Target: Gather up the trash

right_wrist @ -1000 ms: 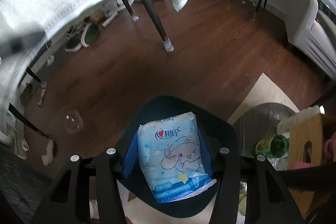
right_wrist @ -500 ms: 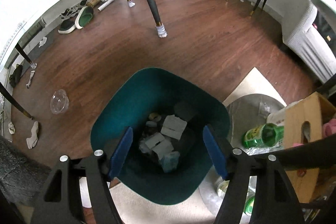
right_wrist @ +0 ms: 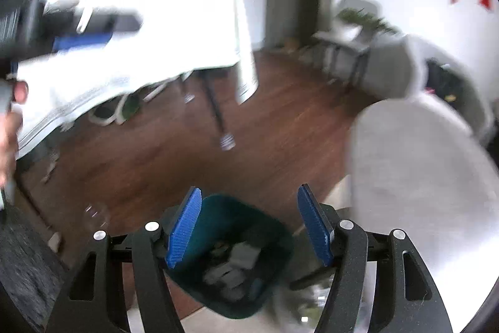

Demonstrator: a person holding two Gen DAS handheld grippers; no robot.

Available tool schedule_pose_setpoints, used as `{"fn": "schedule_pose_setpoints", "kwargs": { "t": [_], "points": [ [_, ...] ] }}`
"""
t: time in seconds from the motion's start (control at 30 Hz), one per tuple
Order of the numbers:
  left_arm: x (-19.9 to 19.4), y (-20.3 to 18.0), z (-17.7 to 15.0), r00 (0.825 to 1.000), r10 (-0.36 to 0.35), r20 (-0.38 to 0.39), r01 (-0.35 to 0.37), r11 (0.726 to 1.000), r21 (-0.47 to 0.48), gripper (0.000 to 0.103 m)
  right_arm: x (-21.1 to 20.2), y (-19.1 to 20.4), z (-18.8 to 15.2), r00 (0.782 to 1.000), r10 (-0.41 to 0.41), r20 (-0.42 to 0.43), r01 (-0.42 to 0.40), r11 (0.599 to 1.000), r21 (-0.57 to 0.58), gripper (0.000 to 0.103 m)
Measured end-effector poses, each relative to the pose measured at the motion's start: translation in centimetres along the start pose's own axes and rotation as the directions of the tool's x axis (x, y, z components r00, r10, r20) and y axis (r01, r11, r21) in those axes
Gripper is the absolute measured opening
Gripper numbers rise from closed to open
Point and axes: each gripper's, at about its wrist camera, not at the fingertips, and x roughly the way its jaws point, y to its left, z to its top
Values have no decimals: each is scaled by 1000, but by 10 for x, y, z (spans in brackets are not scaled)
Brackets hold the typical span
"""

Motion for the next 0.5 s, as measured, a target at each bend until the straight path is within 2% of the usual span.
{"fn": "schedule_pose_setpoints", "kwargs": {
  "t": [0.07,0.17,0.23,0.33,0.5],
  "points": [
    [-7,-2,-10,1000,4,24,-4,1000,-5,96,-21,-16,2,999,-33,32,32,999,33,73],
    [-13,-9,-17,999,24,35,-24,1000,13,99,-60,-49,-3,989,-124,80,113,986,122,92],
    [-17,-11,-20,1000,21,22,-21,1000,-2,99,-83,-70,-11,973,-211,89,197,969,147,95],
    [-21,-19,-24,999,33,16,-33,999,18,100,-123,-99,-30,934,-346,86,326,927,185,100],
    [-26,-41,-36,1000,12,15,-13,998,62,100,-182,-134,-75,890,-453,53,417,856,304,100]
  ]
}}
